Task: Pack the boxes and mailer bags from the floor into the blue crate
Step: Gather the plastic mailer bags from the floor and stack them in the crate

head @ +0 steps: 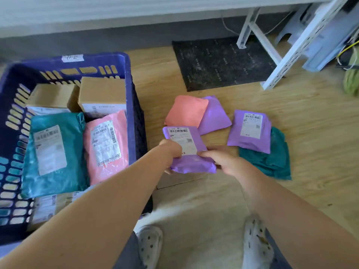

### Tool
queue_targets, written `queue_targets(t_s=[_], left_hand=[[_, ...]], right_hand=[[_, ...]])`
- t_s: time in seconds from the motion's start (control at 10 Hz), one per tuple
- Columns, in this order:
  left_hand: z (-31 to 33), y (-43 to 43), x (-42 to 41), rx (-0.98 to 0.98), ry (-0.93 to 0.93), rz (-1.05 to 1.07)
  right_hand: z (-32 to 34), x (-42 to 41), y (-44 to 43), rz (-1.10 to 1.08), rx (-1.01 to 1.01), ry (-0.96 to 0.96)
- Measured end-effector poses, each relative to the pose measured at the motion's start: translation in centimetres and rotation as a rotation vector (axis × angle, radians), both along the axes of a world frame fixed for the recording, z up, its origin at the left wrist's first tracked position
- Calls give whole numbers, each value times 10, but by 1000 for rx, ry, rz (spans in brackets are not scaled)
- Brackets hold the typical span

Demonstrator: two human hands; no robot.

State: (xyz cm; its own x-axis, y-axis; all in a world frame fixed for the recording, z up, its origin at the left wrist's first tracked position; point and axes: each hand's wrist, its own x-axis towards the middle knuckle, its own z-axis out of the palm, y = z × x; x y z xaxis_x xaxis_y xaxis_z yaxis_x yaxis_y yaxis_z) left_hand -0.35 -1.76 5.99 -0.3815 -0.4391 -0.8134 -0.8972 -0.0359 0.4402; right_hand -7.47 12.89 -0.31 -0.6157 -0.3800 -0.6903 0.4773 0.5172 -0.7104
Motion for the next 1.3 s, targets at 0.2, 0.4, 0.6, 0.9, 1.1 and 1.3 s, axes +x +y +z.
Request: queue_targets(t_s=[0.2, 0.4, 0.6, 0.9, 1.1, 1.3], left_hand=[[79, -8, 32, -12, 183, -186], [125, -44, 69, 16, 327, -88], [154, -98, 123, -41, 468, -28], [131, -156, 200, 22, 509, 137], [89, -185, 231, 214, 490, 247], [51, -217, 249, -54, 373, 369]], right_hand=[[80, 17, 8, -10, -118, 62], [138, 39, -26, 66, -252, 187], [167, 69, -91, 109, -233, 303], [177, 112, -168, 288, -210, 324], [145, 124, -202, 422, -121, 349], [115, 122, -214, 829, 83, 500]])
